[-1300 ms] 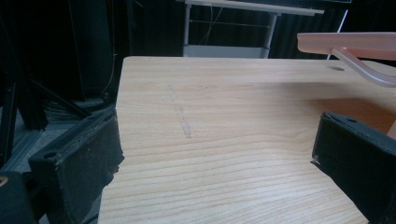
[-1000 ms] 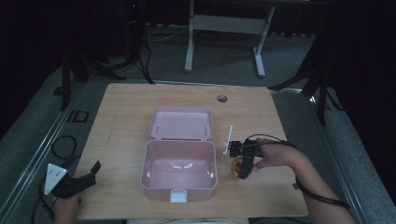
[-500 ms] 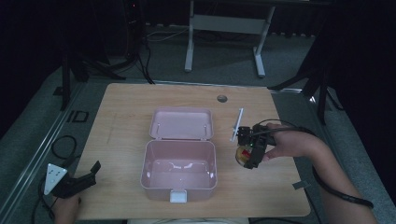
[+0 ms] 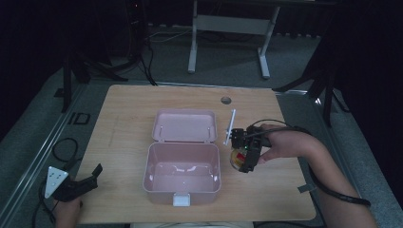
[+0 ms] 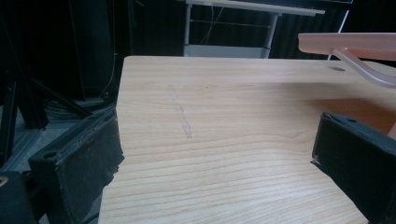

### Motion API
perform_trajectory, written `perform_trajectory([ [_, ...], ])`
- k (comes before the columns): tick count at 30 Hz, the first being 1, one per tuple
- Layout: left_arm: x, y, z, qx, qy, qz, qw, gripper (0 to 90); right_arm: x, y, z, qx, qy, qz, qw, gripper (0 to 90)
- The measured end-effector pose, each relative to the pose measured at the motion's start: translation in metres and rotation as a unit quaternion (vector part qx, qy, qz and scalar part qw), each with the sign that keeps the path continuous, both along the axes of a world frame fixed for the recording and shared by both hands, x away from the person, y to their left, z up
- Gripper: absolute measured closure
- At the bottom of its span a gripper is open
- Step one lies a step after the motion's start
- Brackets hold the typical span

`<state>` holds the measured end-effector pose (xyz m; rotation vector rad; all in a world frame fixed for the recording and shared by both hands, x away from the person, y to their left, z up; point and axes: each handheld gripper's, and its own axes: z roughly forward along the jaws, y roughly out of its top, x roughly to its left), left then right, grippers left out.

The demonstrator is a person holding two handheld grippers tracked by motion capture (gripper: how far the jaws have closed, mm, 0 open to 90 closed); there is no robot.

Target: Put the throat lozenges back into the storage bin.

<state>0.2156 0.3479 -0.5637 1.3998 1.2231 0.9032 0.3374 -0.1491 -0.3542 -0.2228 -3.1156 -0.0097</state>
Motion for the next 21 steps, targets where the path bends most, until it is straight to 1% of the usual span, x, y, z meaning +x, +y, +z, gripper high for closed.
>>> perform_trajectory([
  [1,0.0,0.0,0.0,0.0,0.0,0.0,1.0,2.0,-0.001,0.006,0.0,0.002,0.0,0.007,1.0,19.9],
  [3,0.0,0.0,0.0,0.0,0.0,0.0,1.0,2.0,-0.002,0.013,0.001,0.003,0.001,0.015,0.9999,19.9],
  [4,0.0,0.0,0.0,0.0,0.0,0.0,1.0,2.0,-0.002,0.013,0.001,0.003,0.001,0.015,0.9999,19.9],
  [5,0.0,0.0,0.0,-0.001,0.0,0.0,1.0,2.0,-0.002,0.022,0.0,0.002,0.001,0.022,0.9997,19.9],
  [7,0.0,0.0,0.0,-0.002,0.001,-0.001,1.0,2.0,-0.003,0.028,0.0,0.002,0.004,0.029,0.9996,19.9],
  [8,0.0,0.0,0.0,-0.002,0.001,-0.001,1.0,2.0,-0.003,0.028,0.0,0.002,0.004,0.029,0.9996,19.9],
  [11,0.0,0.001,0.0,-0.001,-0.001,-0.002,1.0,2.0,-0.004,0.041,0.0,0.003,0.003,0.04,0.9992,19.9],
  [14,0.0,0.001,0.0,-0.001,-0.001,-0.003,1.0,2.0,-0.005,0.056,0.001,0.008,0.005,0.054,0.9985,19.9],
  [18,0.0,0.001,0.0,-0.002,-0.001,-0.004,1.0,2.0,-0.009,0.075,0.001,0.007,0.006,0.07,0.9975,19.9],
  [19,0.0,0.001,0.0,-0.003,-0.001,-0.004,1.0,2.0,-0.01,0.083,0.0,0.008,0.004,0.082,0.9966,19.9],
  [21,0.0,0.001,0.0,-0.003,-0.001,-0.004,1.0,2.0,-0.01,0.086,0.0,0.006,0.004,0.084,0.9965,19.9],
])
